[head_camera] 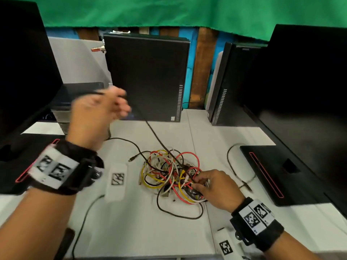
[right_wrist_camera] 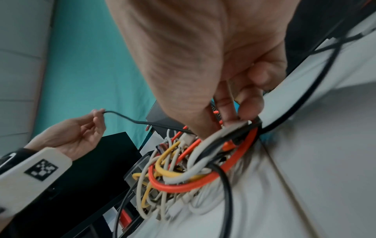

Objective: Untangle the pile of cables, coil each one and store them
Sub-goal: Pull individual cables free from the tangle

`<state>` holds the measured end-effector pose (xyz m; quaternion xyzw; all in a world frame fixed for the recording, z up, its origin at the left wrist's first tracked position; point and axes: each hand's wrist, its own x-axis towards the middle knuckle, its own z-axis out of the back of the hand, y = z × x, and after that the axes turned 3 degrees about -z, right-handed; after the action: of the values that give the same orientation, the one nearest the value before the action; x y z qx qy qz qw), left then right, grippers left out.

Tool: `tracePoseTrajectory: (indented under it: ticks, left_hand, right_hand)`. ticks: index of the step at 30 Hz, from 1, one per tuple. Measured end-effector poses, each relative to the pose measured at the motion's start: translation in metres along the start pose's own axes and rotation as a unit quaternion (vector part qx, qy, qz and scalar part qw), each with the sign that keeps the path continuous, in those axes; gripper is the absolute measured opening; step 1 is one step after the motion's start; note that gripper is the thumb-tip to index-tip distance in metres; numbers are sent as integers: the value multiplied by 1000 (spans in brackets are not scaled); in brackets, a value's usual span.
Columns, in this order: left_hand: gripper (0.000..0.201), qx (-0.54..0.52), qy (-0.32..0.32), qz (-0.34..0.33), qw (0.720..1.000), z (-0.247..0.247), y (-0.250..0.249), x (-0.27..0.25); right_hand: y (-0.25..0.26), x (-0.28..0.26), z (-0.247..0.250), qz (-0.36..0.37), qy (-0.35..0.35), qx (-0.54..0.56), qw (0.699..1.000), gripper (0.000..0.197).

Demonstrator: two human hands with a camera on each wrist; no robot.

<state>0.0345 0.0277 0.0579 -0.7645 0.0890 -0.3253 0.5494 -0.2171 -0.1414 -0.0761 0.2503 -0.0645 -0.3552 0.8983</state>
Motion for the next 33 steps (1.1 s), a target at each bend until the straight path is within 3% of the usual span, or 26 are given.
tracePoseTrajectory:
  ticks: [3, 5, 6, 9, 11, 13, 15, 17, 23, 28, 30, 33]
  left_hand:
    - [21, -183, -125, -2, 975, 71, -12, 37]
    - [22, -252, -175, 57, 950, 88, 1, 43]
    - [25, -254, -171, 111, 946, 79, 15, 37]
    - [56, -142, -54, 275, 949, 7, 46, -8]
    - [88, -65, 46, 290, 954, -42, 64, -46]
    - [104, 34, 174, 230, 957, -70, 82, -78]
    - [85, 177, 300, 116, 930, -85, 93, -98]
    - [57, 266, 348, 33, 898, -88, 99, -104]
    - [26, 353, 389, -82, 847, -78, 99, -100]
    - [14, 387, 393, -94, 829, -73, 82, -88]
    - [10, 391, 378, -90, 834, -68, 72, -77]
    - [5, 357, 285, -89, 885, -49, 49, -47]
  right_hand:
    - [-1, 0, 1, -2, 2, -5, 1000, 12]
    - [-1, 1, 0, -1, 3, -1, 1000, 11]
    - [-1, 3, -1, -1, 5, 0, 1000, 10]
    - [2, 2, -2, 7, 5, -4, 1000, 8]
    - [3, -1, -3, 10, 1, -10, 1000, 8]
    - [3, -3, -3, 17, -7, -11, 1000, 8]
    - [5, -5, -3, 34, -18, -8, 999, 7]
    - [7, -6, -2, 53, -27, -6, 998, 6]
    - [19, -14, -1, 104, -73, -13, 992, 6]
    - [19, -13, -1, 104, -59, -19, 993, 13]
    - [15, -11, 0, 103, -64, -28, 992, 16]
    - [10, -7, 4, 95, -80, -42, 991, 15]
